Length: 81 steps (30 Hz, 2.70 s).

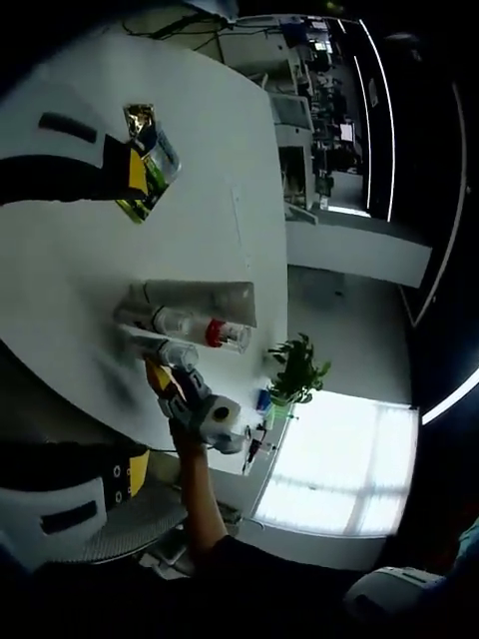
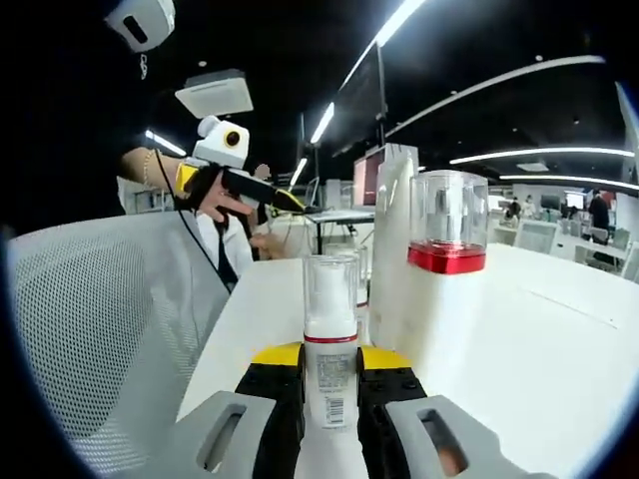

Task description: Arrange the skincare products in the storage area until every visible bottle or jar stands upright without overlapping.

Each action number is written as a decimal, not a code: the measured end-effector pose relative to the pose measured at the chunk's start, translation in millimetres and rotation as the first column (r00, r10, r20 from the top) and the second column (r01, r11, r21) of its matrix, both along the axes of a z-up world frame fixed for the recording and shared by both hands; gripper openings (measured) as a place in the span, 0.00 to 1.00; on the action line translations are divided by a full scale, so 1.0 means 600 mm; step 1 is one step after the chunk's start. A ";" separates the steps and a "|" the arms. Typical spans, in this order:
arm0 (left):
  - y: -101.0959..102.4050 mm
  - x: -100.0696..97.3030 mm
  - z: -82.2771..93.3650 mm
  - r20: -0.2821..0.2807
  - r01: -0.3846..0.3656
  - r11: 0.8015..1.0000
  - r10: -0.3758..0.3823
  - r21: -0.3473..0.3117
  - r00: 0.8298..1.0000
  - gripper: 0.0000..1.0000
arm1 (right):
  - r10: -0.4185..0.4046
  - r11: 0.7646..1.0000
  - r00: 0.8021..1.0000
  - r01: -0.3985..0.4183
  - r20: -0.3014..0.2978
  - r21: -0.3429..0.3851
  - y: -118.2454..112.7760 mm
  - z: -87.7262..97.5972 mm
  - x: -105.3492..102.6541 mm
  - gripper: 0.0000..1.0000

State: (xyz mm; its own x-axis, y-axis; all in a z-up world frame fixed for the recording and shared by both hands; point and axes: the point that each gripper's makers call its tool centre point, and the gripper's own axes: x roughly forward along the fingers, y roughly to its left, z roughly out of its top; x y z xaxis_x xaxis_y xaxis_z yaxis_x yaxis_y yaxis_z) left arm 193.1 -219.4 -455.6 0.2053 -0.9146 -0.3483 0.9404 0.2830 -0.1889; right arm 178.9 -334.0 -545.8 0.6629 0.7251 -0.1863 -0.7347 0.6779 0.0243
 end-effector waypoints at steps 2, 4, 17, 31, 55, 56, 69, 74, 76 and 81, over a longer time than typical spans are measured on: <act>-0.002 0.002 -0.001 -0.004 0.001 1.000 -0.001 -0.002 1.000 0.94 | -0.003 1.000 1.000 0.003 0.003 0.012 -0.001 0.001 0.003 0.09; -0.003 0.001 -0.002 -0.007 0.004 1.000 -0.004 -0.004 1.000 0.94 | 0.003 1.000 1.000 -0.003 0.005 0.011 -0.001 0.001 0.002 0.09; -0.006 -0.005 -0.008 -0.007 0.022 1.000 -0.022 0.012 1.000 0.94 | 0.022 1.000 0.998 -0.022 -0.054 0.000 -0.002 -0.004 -0.006 0.11; -0.002 -0.004 -0.006 -0.004 0.037 0.999 -0.037 0.022 0.999 0.93 | -0.027 0.995 0.987 0.012 -0.157 -0.098 -0.022 -0.051 -0.021 0.13; 0.005 0.009 -0.020 -0.009 0.039 0.998 -0.038 0.047 0.999 0.92 | -0.115 0.990 0.973 0.095 -0.199 -0.107 -0.018 -0.068 -0.005 0.05; 0.005 0.010 -0.021 -0.010 0.038 0.998 -0.038 0.049 0.999 0.92 | -0.117 0.990 0.972 0.096 -0.203 -0.107 -0.020 -0.069 -0.001 0.03; 0.003 0.015 -0.027 -0.015 0.033 0.998 -0.032 0.055 0.999 0.90 | -0.162 0.984 0.961 0.141 -0.224 -0.105 -0.020 -0.067 0.012 0.09; 0.003 0.015 -0.028 -0.016 0.031 0.998 -0.030 0.060 0.999 0.90 | -0.217 0.976 0.937 0.200 -0.273 -0.090 -0.025 -0.074 0.015 0.09; 0.003 0.015 -0.029 -0.017 0.030 0.998 -0.029 0.061 0.999 0.90 | -0.232 0.972 0.930 0.213 -0.284 -0.095 -0.030 -0.082 0.016 0.10; 0.005 0.017 -0.031 -0.015 0.030 0.997 -0.029 0.064 0.999 0.89 | -0.281 0.959 0.899 0.270 -0.335 -0.080 -0.029 -0.086 0.017 0.15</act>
State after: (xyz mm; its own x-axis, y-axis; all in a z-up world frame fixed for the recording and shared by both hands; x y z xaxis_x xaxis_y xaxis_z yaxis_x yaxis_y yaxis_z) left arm 203.4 -216.6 -474.0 0.1731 -0.8958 -0.4094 0.9458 0.2671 -0.1846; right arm 189.2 -351.4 -597.5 0.7282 0.5127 -0.4548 -0.4690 0.8567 0.2148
